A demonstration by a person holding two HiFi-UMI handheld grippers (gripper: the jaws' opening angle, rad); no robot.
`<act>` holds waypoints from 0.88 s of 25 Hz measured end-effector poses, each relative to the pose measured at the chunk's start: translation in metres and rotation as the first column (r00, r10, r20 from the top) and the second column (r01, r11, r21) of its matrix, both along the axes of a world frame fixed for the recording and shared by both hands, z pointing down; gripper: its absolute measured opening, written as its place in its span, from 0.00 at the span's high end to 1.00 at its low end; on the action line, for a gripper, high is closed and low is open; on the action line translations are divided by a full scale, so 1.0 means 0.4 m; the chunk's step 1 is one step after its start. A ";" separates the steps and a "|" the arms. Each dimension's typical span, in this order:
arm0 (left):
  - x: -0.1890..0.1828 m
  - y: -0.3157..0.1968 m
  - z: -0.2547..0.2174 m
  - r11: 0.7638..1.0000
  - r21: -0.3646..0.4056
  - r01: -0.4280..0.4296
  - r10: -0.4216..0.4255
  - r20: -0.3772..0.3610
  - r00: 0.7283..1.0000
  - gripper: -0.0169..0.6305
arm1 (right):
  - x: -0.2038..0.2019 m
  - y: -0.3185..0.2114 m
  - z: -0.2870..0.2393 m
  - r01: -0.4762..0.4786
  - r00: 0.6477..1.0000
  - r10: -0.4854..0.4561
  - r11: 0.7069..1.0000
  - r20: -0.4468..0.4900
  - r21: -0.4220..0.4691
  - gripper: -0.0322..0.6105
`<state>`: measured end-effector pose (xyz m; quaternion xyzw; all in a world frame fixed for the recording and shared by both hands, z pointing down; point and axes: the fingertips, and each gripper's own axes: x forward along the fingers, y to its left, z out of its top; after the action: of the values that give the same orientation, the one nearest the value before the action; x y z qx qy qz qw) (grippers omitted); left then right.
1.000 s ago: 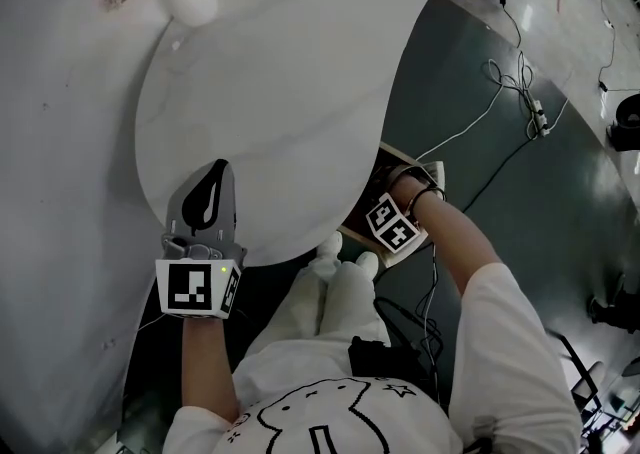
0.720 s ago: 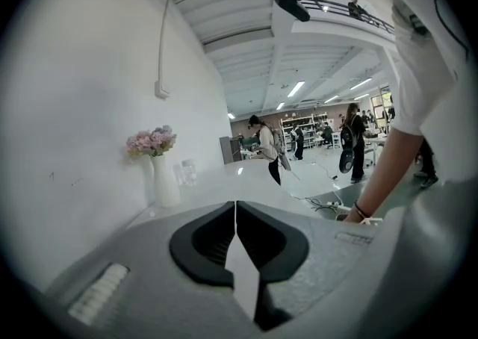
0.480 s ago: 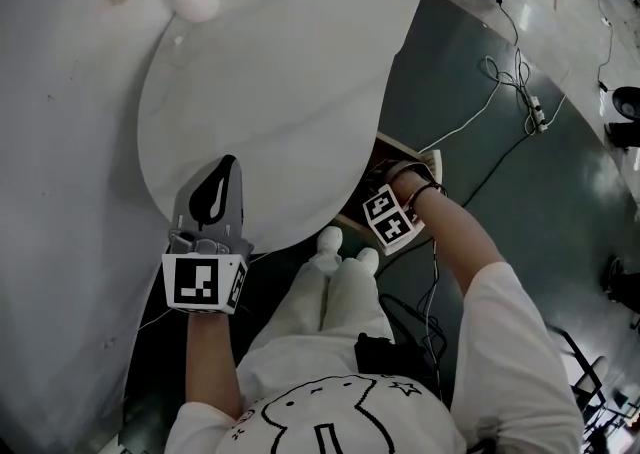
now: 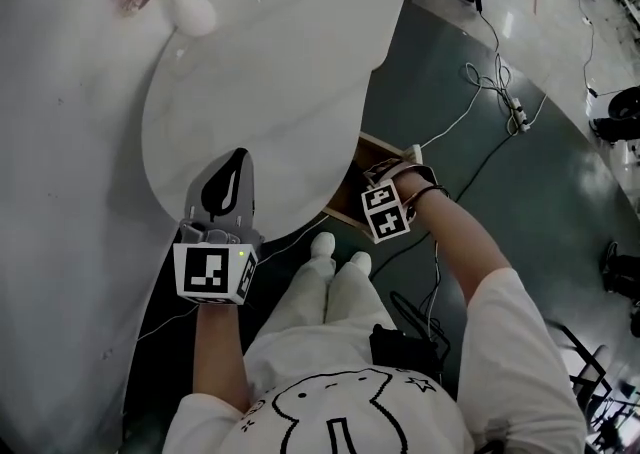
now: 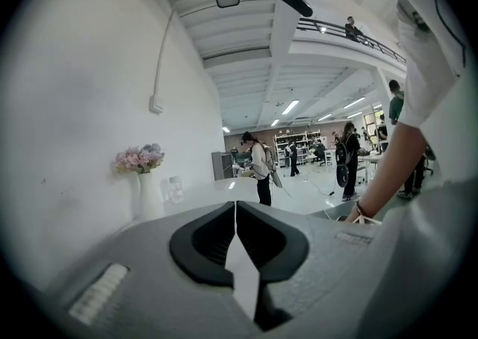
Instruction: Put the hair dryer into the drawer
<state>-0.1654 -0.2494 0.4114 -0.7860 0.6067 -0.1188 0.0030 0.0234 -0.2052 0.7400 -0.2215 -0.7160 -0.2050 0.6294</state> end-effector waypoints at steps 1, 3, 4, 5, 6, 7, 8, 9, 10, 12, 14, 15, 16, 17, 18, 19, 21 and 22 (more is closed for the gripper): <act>0.008 0.001 -0.013 1.000 0.007 -0.003 0.003 -0.005 1.000 0.94 | 0.005 0.006 -0.016 -0.020 1.000 0.020 1.000 0.001 -0.004 0.40; 0.027 0.001 -0.040 1.000 0.020 -0.011 0.011 -0.011 1.000 0.94 | 0.018 0.017 -0.047 -0.059 0.998 0.059 0.998 0.003 -0.015 0.40; 0.037 0.001 -0.051 1.000 0.027 -0.015 0.016 -0.013 1.000 0.94 | 0.025 0.022 -0.061 -0.081 0.997 0.081 0.997 0.004 -0.021 0.40; 0.048 -0.001 -0.059 0.999 0.034 -0.019 0.020 -0.017 1.000 0.94 | 0.031 0.023 -0.073 -0.104 0.994 0.105 0.994 0.006 -0.025 0.40; 0.059 -0.004 -0.065 0.999 0.042 -0.023 0.023 -0.020 1.000 0.94 | 0.038 0.023 -0.083 -0.131 0.991 0.131 0.991 0.011 -0.030 0.40; 0.072 -0.007 -0.068 0.998 0.049 -0.026 0.027 -0.023 0.999 0.94 | 0.045 0.022 -0.092 -0.159 0.987 0.160 0.987 0.017 -0.036 0.40; 0.085 -0.010 -0.070 0.998 0.056 -0.030 0.031 -0.026 0.999 0.94 | 0.052 0.020 -0.101 -0.189 0.981 0.190 0.981 0.021 -0.045 0.40; 0.098 -0.013 -0.073 0.997 0.062 -0.034 0.036 -0.028 0.999 0.94 | 0.059 0.019 -0.111 -0.219 0.975 0.220 0.974 0.024 -0.056 0.40; 0.110 -0.016 -0.078 0.997 0.068 -0.038 0.040 -0.030 0.999 0.94 | 0.066 0.019 -0.123 -0.246 0.969 0.248 0.967 0.024 -0.067 0.40; 0.127 -0.021 -0.093 0.996 0.080 -0.047 0.050 -0.036 0.998 0.94 | 0.075 0.022 -0.150 -0.291 0.956 0.294 0.952 0.019 -0.092 0.41; 0.137 -0.025 -0.109 0.994 0.091 -0.056 0.060 -0.042 0.997 0.94 | 0.078 0.028 -0.177 -0.327 0.944 0.330 0.938 0.012 -0.115 0.42; 0.142 -0.027 -0.116 0.994 0.096 -0.061 0.066 -0.043 0.997 0.94 | 0.080 0.031 -0.190 -0.343 0.938 0.346 0.931 0.009 -0.123 0.43; 0.149 -0.027 -0.123 0.993 0.100 -0.068 0.073 -0.043 0.996 0.94 | 0.083 0.034 -0.202 -0.359 0.932 0.363 0.924 0.008 -0.130 0.45; 0.156 -0.027 -0.130 0.992 0.104 -0.076 0.081 -0.041 0.996 0.94 | 0.085 0.036 -0.216 -0.376 0.925 0.381 0.916 0.008 -0.137 0.47; 0.163 -0.026 -0.135 0.991 0.108 -0.083 0.088 -0.039 0.995 0.94 | 0.088 0.038 -0.229 -0.393 0.917 0.399 0.908 0.010 -0.145 0.49; 0.169 -0.025 -0.140 0.990 0.111 -0.088 0.093 -0.038 0.995 0.94 | 0.089 0.040 -0.244 -0.410 0.909 0.417 0.899 0.016 -0.154 0.52; 0.173 -0.024 -0.150 0.989 0.118 -0.093 0.098 -0.043 0.994 0.94 | 0.085 0.039 -0.269 -0.440 0.891 0.452 0.882 0.036 -0.170 0.58; 0.175 -0.024 -0.156 0.988 0.121 -0.094 0.100 -0.046 0.994 0.94 | 0.083 0.037 -0.280 -0.454 0.883 0.468 0.874 0.047 -0.175 0.61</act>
<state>-0.0955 -0.2592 0.3490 -0.8159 0.5735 -0.0620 0.0397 0.0566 -0.1902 0.6281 -0.0848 -0.7892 -0.0009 0.6083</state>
